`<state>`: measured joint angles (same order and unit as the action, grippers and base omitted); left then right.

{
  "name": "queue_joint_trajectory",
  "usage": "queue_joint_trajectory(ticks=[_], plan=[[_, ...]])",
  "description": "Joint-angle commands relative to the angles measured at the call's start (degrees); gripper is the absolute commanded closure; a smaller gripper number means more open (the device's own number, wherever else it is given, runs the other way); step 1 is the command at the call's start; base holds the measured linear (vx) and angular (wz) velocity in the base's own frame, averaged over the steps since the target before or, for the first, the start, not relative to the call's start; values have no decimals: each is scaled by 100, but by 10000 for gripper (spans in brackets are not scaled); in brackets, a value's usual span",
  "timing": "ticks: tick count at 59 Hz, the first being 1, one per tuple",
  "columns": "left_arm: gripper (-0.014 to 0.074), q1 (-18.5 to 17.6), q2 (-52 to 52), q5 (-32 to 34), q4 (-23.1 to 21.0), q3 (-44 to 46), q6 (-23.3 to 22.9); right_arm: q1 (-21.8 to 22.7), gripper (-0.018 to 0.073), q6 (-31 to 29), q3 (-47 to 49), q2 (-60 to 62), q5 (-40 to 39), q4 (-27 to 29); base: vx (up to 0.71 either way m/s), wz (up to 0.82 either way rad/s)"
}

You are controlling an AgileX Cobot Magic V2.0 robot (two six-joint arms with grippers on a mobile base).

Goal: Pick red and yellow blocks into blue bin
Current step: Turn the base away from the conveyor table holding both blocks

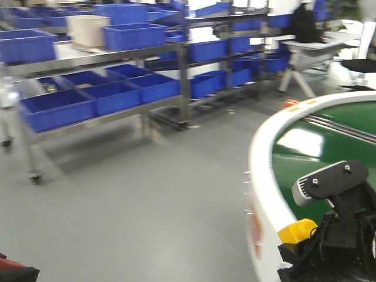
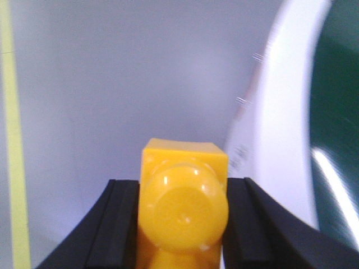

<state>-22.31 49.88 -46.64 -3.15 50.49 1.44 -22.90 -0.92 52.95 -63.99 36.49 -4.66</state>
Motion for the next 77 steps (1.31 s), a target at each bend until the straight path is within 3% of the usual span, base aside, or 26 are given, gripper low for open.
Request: queue_joint_trajectory(ticks=[1,23,77], plan=[[380,-47,-47,355,-61,136,-48,8,318,-30,151,118,-336,-54,-3,88],[380,-47,-302,190,-61,136,-48,8,318,-30,151,125,-236,-54,8,59],[380,-47,-297,195,-61,136,-48,8,318,-30,151,125,-209,-54,25,22]])
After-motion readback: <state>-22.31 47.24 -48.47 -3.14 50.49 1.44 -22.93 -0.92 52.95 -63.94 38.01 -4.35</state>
